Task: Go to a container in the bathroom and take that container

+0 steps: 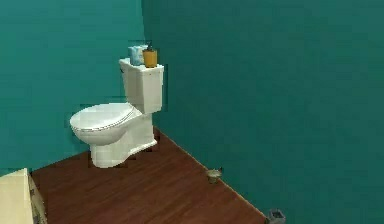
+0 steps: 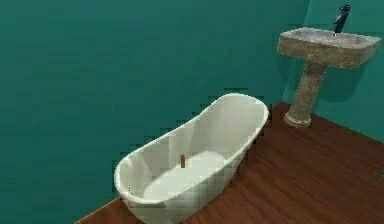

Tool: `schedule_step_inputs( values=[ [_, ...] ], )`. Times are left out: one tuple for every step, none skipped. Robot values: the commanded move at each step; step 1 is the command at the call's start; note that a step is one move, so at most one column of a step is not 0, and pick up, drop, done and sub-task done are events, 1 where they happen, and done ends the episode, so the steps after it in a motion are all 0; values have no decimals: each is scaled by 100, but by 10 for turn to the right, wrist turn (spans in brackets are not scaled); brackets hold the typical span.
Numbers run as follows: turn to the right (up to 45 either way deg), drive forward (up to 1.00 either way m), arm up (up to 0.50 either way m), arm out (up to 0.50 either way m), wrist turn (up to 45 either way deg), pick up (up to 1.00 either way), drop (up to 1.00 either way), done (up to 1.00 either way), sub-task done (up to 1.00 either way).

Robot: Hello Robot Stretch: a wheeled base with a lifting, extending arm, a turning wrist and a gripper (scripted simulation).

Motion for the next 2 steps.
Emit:
schedule_step_inputs(
  values=[
    [-450, 0, 0, 0, 0, 0, 0, 0, 0],
    [-450, 0, 0, 0, 0, 0, 0, 0, 0]
  ],
)
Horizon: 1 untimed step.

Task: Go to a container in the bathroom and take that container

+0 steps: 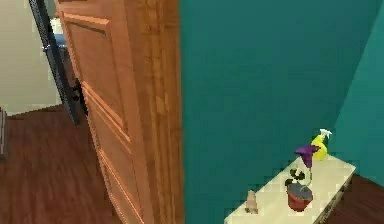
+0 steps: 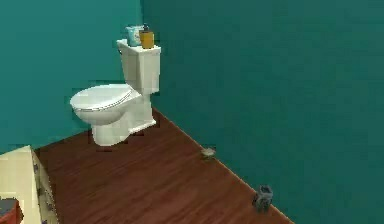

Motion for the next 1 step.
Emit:
schedule_step_inputs(
  values=[
    [-450, 0, 0, 0, 0, 0, 0, 0, 0]
  ],
)
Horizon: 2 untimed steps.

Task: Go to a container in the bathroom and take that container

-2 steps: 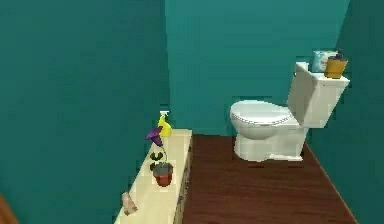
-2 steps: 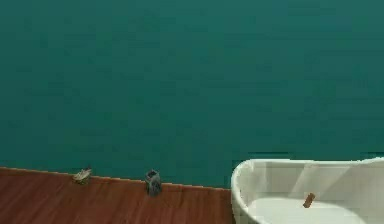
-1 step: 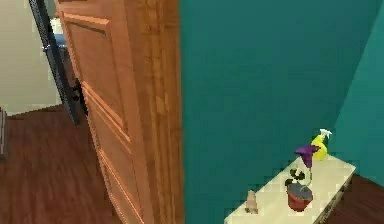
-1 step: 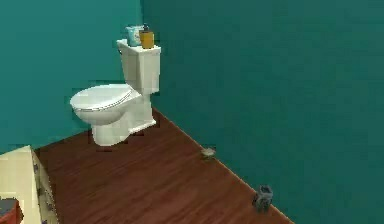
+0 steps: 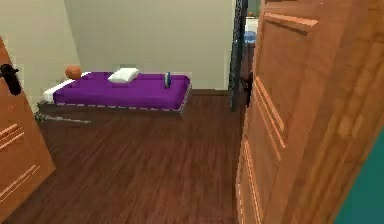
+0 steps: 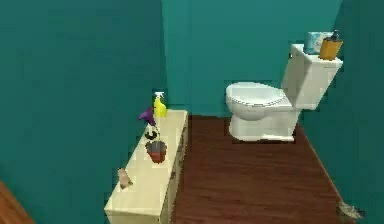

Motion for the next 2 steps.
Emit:
schedule_step_inputs(
  values=[
    [450, 0, 0, 0, 0, 0, 0, 0, 0],
    [450, 0, 0, 0, 0, 0, 0, 0, 0]
  ],
)
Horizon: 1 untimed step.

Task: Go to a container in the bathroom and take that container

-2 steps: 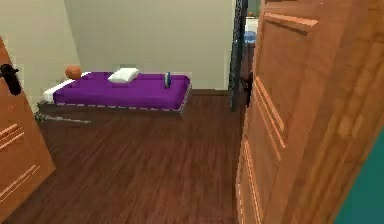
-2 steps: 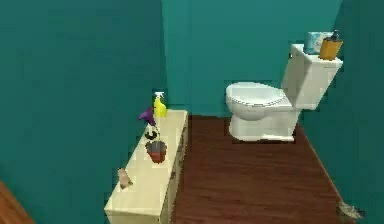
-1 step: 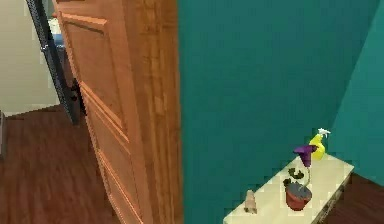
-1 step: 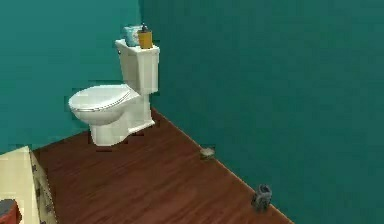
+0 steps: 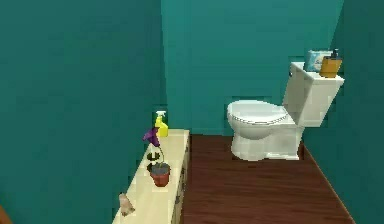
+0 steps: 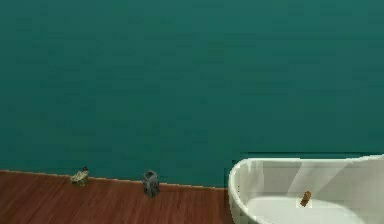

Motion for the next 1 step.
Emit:
schedule_step_inputs(
  values=[
    [120, 0, 0, 0, 0, 0, 0, 0, 0]
  ],
)
